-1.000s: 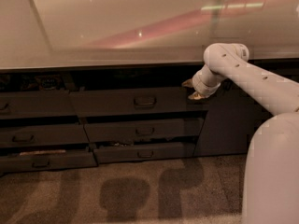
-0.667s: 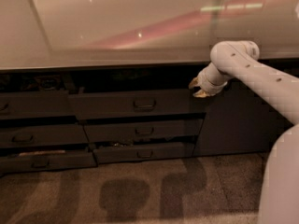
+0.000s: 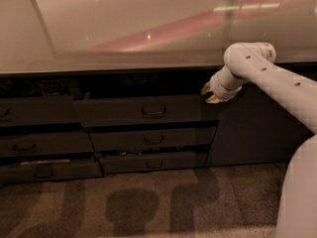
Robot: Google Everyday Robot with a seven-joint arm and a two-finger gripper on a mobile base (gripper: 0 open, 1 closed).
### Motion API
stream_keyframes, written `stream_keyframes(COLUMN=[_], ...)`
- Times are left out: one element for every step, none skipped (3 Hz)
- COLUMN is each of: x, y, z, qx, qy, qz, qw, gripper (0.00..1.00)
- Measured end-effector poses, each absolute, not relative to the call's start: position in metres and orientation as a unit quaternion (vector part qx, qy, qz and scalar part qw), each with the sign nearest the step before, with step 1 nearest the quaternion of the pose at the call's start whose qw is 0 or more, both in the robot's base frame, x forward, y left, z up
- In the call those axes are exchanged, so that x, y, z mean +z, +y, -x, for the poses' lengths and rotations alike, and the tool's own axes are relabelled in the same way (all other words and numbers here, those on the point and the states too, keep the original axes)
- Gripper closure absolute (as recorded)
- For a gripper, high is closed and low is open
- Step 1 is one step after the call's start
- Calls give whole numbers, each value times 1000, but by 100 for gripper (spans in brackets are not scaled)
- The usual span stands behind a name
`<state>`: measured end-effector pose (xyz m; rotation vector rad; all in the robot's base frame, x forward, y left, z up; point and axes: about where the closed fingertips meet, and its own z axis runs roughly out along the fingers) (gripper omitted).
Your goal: Open top drawer
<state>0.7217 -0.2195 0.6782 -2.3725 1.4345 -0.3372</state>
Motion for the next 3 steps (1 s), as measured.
stream_keyframes(x=[722, 722, 722], y=[-238, -243, -243], z=[-704, -687, -687], qx=[-182, -204, -204], qy=[489, 478, 478], qz=[832, 830, 830], qw=[189, 200, 200], gripper=[100, 100, 100])
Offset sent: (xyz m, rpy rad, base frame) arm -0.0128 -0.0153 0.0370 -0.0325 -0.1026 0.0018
